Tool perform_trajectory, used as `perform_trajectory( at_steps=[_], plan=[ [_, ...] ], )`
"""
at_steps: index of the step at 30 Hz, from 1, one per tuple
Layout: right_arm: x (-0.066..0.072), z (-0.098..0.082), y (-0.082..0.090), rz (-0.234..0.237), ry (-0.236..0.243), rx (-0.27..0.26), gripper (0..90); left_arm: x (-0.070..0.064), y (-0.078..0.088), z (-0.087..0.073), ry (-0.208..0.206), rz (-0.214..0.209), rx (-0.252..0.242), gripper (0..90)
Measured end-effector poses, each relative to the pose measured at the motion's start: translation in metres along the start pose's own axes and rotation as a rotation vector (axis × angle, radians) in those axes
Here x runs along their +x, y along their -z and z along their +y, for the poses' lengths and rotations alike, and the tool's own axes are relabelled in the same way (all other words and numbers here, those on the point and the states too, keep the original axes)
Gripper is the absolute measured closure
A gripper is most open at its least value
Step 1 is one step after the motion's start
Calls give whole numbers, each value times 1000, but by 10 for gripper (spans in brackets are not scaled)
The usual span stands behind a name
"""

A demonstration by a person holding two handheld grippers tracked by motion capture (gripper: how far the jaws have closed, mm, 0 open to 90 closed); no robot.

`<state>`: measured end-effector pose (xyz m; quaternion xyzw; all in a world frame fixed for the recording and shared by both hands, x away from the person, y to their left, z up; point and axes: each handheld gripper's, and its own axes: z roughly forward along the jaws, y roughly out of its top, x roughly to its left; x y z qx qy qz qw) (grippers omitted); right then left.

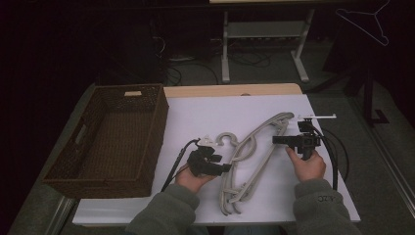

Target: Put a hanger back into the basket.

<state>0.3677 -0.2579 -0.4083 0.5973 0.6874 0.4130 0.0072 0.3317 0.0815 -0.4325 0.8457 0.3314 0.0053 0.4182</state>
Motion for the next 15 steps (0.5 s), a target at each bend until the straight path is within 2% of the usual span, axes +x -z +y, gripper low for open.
perform_trajectory(
  at_steps=[7, 11, 13, 15],
  plan=[
    [3, -1, -1, 44, 28, 21, 606, 4, -3, 1, 44, -40, 2, 441],
    [4, -2, -4, 60, 38, 30, 605, 8, -9, 3, 89, -78, 11, 457],
    [7, -3, -6, 63, 50, 34, 604, 9, -11, 4, 118, -112, 13, 478],
    [9, -4, -6, 67, 57, 38, 603, 8, -13, 6, 117, -141, 17, 510]
  ],
)
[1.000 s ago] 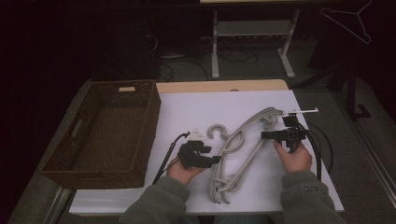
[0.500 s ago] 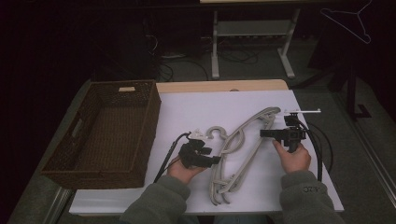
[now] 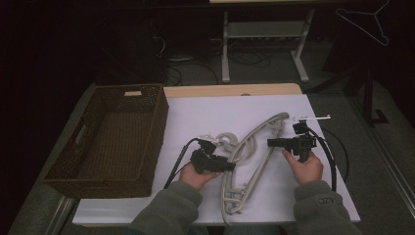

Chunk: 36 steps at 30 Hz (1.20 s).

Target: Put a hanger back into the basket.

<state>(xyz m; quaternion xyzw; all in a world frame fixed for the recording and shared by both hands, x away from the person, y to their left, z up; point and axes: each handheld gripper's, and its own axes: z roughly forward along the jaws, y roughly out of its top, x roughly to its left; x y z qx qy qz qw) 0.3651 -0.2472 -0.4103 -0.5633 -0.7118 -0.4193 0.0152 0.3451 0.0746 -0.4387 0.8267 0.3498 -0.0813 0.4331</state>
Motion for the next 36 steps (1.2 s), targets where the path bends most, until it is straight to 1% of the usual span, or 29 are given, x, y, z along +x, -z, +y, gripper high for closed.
perform_trajectory(
  at_steps=[1, 2, 3, 5, 6, 7, 9, 11, 14, 15, 16, 17, 18, 19, 20, 23, 24, 25, 26, 27, 30, 33, 36],
  plan=[
    [0, 0, 0, 3, -1, 0, 603, 0, 0, 0, 0, 0, 0, 528],
    [1, -1, -1, 9, -1, -5, 604, -1, -1, 1, 5, -15, 1, 538],
    [1, -1, -1, 9, -1, -5, 604, -1, -2, 1, 4, -16, 9, 538],
    [3, -1, -1, 10, 9, -5, 604, 0, -3, 1, 19, -25, 10, 527],
    [4, -1, -1, 14, 6, -10, 603, 0, -2, 1, 54, -41, 5, 527],
    [4, -1, -1, 14, 6, -10, 603, 0, -2, 1, 54, -41, 5, 527],
    [5, -2, -1, 21, 9, -16, 604, 2, -1, 1, 71, -54, 6, 531],
    [5, -2, 0, 24, 7, -18, 605, 2, 0, 1, 78, -65, 5, 536],
    [5, -2, 0, 24, 9, -21, 609, 1, 3, 2, 107, -93, -23, 557],
    [5, -2, 0, 30, 9, -24, 612, 1, 6, 3, 99, -100, -33, 575],
    [5, -3, 0, 32, 14, -33, 615, 1, 8, 4, 114, -117, -43, 585],
    [4, -4, 0, 42, 7, -34, 617, 1, 9, 4, 114, -128, -49, 606],
    [4, -4, 0, 45, 3, -35, 619, 1, 9, 4, 114, -128, -49, 624],
    [4, -4, 0, 45, 3, -35, 619, -1, 10, 5, 117, -143, -56, 624],
    [4, -4, 0, 51, 4, -34, 621, -2, 11, 5, 118, -154, -60, 656],
    [5, -4, 0, 54, 5, -34, 621, -2, 13, 6, 132, -175, -63, 682],
    [5, -4, 0, 55, 8, -35, 622, -1, 14, 6, 149, -199, -61, 693],
    [5, -4, 0, 55, 8, -35, 622, -1, 14, 6, 149, -199, -61, 708],
    [6, -4, 0, 56, 9, -35, 622, -1, 15, 6, 162, -212, -64, 708],
    [6, -4, 1, 61, 9, -37, 623, -1, 16, 6, 172, -214, -62, 719],
    [7, -4, 1, 63, 11, -38, 624, 0, 17, 5, 184, -222, -59, 728],
    [8, -4, 3, 66, 18, -39, 625, -1, 18, 4, 222, -238, -67, 737],
    [10, -4, 8, 76, 23, -47, 627, -1, 19, 3, 248, -252, -72, 754]
  ],
)
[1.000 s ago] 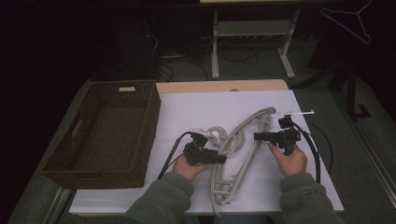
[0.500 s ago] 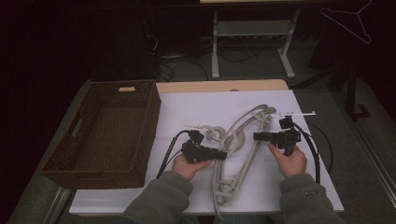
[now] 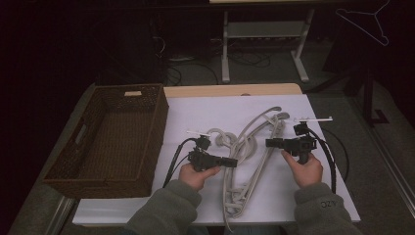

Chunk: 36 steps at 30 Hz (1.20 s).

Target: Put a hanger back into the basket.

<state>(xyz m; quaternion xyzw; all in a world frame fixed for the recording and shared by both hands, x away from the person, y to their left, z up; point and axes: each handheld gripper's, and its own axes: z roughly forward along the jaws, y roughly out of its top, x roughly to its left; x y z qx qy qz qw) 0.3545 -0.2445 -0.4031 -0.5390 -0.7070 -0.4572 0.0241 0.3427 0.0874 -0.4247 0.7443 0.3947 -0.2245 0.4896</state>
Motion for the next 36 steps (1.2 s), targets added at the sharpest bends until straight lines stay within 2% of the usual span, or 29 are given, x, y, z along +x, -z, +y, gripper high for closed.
perform_trajectory(
  at_steps=[2, 4, 5, 7, 13, 14, 15, 16, 18, 21, 23, 25, 27, 29, 30, 31, 36],
  plan=[
    [1, 0, 3, 2, 10, -4, 626, -1, 1, -2, 24, -8, -11, 762],
    [4, -1, 5, 2, 13, -4, 619, 2, 4, -5, 85, -63, -42, 776],
    [4, -1, 7, 9, 18, -6, 616, 2, 4, -5, 85, -63, -42, 784],
    [6, -2, 8, 11, 28, -15, 608, 2, 6, -8, 116, -76, -71, 791],
    [15, -5, 16, -3, 68, -12, 569, -4, 13, -13, 147, -88, -113, 800],
    [18, -7, 20, -1, 84, -15, 532, -5, 17, -14, 167, -88, -129, 800],
    [18, -7, 20, -1, 84, -15, 532, -5, 17, -14, 167, -88, -129, 800],
    [20, -9, 24, 6, 94, -23, 489, -6, 23, -14, 171, -79, -143, 800],
    [22, -10, 28, 9, 106, -23, 482, -5, 26, -14, 182, -83, -152, 800],
    [25, -13, 31, 8, 127, -20, 471, -7, 35, -13, 177, -76, -166, 801],
    [28, -16, 35, 9, 136, -21, 430, -8, 40, -12, 183, -76, -181, 800],
    [29, -17, 36, 12, 145, -27, 423, -10, 47, -11, 180, -58, -200, 801],
    [33, -20, 40, 2, 168, -31, 393, -13, 58, -8, 164, -37, -220, 800],
    [34, -21, 40, -8, 186, -29, 391, -14, 62, -6, 163, -34, -225, 800],
    [36, -23, 42, -26, 207, -26, 379, -18, 70, -3, 156, -19, -240, 800],
    [37, -24, 42, -32, 212, -23, 375, -18, 70, -3, 156, -19, -240, 800],
    [40, -27, 43, -60, 250, -23, 346, -27, 92, 6, 139, -4, -294, 800]
  ],
)
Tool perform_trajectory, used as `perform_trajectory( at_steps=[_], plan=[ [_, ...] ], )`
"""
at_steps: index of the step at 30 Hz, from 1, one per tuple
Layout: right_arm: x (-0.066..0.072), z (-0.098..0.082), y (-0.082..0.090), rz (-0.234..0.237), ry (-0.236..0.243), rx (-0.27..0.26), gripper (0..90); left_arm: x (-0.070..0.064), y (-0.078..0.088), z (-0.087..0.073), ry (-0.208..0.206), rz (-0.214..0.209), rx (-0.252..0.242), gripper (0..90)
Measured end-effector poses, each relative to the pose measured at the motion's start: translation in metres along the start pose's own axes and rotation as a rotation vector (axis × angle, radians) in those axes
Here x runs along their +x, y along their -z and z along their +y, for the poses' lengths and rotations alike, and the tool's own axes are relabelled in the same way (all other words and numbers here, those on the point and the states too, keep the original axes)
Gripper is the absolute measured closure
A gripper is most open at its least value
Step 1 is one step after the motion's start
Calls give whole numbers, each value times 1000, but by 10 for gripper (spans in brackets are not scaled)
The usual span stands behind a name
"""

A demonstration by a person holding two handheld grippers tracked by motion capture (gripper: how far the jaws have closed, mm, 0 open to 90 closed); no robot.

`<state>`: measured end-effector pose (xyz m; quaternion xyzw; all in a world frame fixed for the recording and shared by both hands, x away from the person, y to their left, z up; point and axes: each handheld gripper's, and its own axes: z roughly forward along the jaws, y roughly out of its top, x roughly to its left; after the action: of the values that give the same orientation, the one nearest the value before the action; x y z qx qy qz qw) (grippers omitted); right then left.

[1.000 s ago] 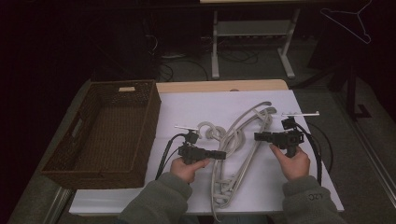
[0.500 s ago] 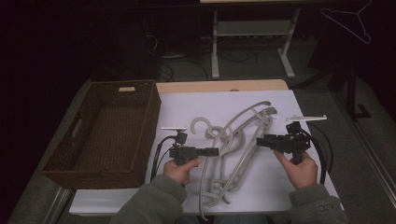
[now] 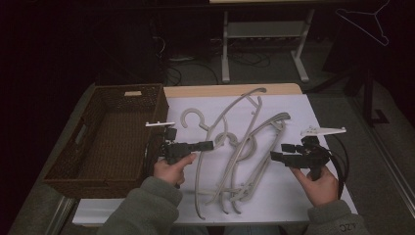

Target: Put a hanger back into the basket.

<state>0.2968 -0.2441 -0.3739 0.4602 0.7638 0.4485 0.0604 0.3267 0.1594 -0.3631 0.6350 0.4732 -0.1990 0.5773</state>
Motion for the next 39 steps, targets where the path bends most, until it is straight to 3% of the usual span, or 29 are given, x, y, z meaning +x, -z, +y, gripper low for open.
perform_trajectory(
  at_steps=[9, 17, 21, 23, 39],
  plan=[
    [0, -5, 0, -37, 59, -8, 305, -6, 31, 18, -11, 12, -70, 800],
    [0, -7, -4, -56, 64, 11, 295, -6, 62, 33, -5, 32, -150, 800],
    [-1, -7, -4, -62, 69, 10, 291, -4, 80, 40, -4, 54, -188, 800],
    [-1, -8, -4, -66, 73, 9, 286, -3, 89, 43, -23, 64, -206, 800],
    [-1, -9, -6, -87, 92, 13, 274, 15, 146, 53, 17, 136, -321, 801]
  ],
)
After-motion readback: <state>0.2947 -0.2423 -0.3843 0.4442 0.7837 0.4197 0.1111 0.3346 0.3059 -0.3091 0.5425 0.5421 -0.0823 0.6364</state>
